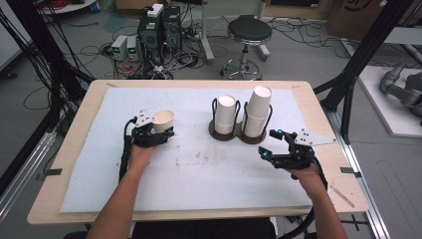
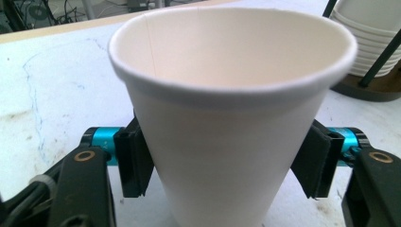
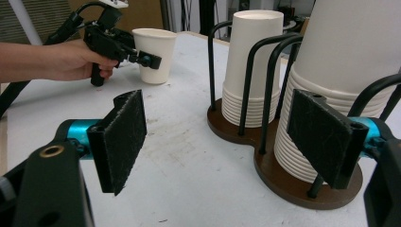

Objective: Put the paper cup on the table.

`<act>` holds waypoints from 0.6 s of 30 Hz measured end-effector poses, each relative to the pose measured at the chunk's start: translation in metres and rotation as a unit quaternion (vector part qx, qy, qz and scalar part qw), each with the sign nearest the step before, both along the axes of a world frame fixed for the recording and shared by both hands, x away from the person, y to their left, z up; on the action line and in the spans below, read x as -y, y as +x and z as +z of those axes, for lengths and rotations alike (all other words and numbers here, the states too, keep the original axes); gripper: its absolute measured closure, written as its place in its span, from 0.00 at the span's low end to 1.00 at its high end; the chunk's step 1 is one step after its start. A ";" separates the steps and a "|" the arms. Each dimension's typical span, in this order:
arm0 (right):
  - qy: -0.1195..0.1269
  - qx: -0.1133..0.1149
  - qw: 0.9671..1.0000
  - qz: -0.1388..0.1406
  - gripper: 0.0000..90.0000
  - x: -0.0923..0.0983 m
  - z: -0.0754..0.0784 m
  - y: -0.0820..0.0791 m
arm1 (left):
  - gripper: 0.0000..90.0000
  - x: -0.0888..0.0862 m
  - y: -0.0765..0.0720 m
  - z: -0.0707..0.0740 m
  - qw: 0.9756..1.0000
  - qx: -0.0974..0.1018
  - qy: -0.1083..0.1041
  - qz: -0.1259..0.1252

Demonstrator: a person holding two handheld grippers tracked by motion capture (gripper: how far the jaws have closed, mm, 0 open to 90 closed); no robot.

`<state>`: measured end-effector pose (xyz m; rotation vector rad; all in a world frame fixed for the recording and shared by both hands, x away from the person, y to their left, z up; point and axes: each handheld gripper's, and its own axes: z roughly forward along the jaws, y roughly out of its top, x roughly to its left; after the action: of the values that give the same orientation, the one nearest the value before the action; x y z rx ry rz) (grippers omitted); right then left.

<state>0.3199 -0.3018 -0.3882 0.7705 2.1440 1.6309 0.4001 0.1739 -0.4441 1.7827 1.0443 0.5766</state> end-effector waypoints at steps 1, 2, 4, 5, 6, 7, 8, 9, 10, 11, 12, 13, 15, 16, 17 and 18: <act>0.001 0.000 1.000 0.001 0.24 0.000 0.000 0.000 | 0.36 0.000 -0.001 0.000 1.000 -0.001 0.004 -0.001; 0.000 0.001 1.000 0.000 0.24 0.000 0.000 0.000 | 0.35 0.001 -0.002 0.001 1.000 0.000 0.011 -0.003; 0.001 0.000 1.000 0.000 0.24 0.000 0.001 0.000 | 0.35 0.001 -0.002 0.001 1.000 -0.001 0.018 -0.006; 0.000 0.000 1.000 0.001 0.24 -0.001 0.001 0.000 | 0.34 0.001 -0.003 0.001 1.000 -0.002 0.018 -0.006; 0.000 0.000 1.000 0.002 0.24 -0.001 0.001 0.000 | 0.33 0.001 -0.003 0.001 1.000 -0.005 0.018 -0.005; -0.001 0.001 1.000 0.002 0.24 -0.001 0.001 0.000 | 0.32 0.000 -0.002 0.000 1.000 -0.009 0.016 -0.009; -0.001 0.001 1.000 0.003 0.24 -0.001 0.001 0.000 | 0.32 0.000 -0.002 0.000 1.000 -0.013 0.016 -0.009; -0.001 0.001 1.000 0.003 0.24 -0.001 0.001 0.000 | 0.31 0.001 -0.002 0.000 1.000 -0.013 0.016 -0.011; 0.000 0.000 1.000 0.002 0.24 -0.001 0.001 0.000 | 0.31 0.001 -0.003 0.000 1.000 -0.013 0.017 -0.011; 0.000 0.000 1.000 0.002 0.24 -0.001 0.001 0.000 | 0.30 0.001 -0.003 0.000 1.000 -0.014 0.018 -0.013; 0.000 0.001 1.000 0.002 0.24 -0.001 0.001 0.001 | 0.30 0.002 -0.003 0.000 1.000 -0.016 0.018 -0.013; 0.000 0.000 1.000 0.002 0.24 -0.001 0.001 0.000 | 0.29 0.002 -0.003 0.000 1.000 -0.018 0.016 -0.014; 0.001 0.000 1.000 0.002 0.24 0.000 0.001 0.000 | 0.28 0.001 -0.003 0.000 1.000 -0.025 0.014 -0.012; 0.000 0.000 1.000 0.002 0.24 -0.001 0.001 0.000 | 0.27 0.001 -0.004 0.000 0.999 -0.029 0.011 -0.011; 0.001 -0.001 1.000 0.003 0.24 -0.001 0.000 0.000 | 0.27 0.000 -0.004 0.000 0.999 -0.032 0.012 -0.011; 0.000 0.000 1.000 0.003 0.24 -0.001 0.000 0.000 | 0.27 0.000 -0.005 0.000 0.999 -0.034 0.012 -0.011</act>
<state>0.3199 -0.3013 -0.3878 0.7650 2.1492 1.6333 0.3955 0.1739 -0.4442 1.8429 1.0656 0.5202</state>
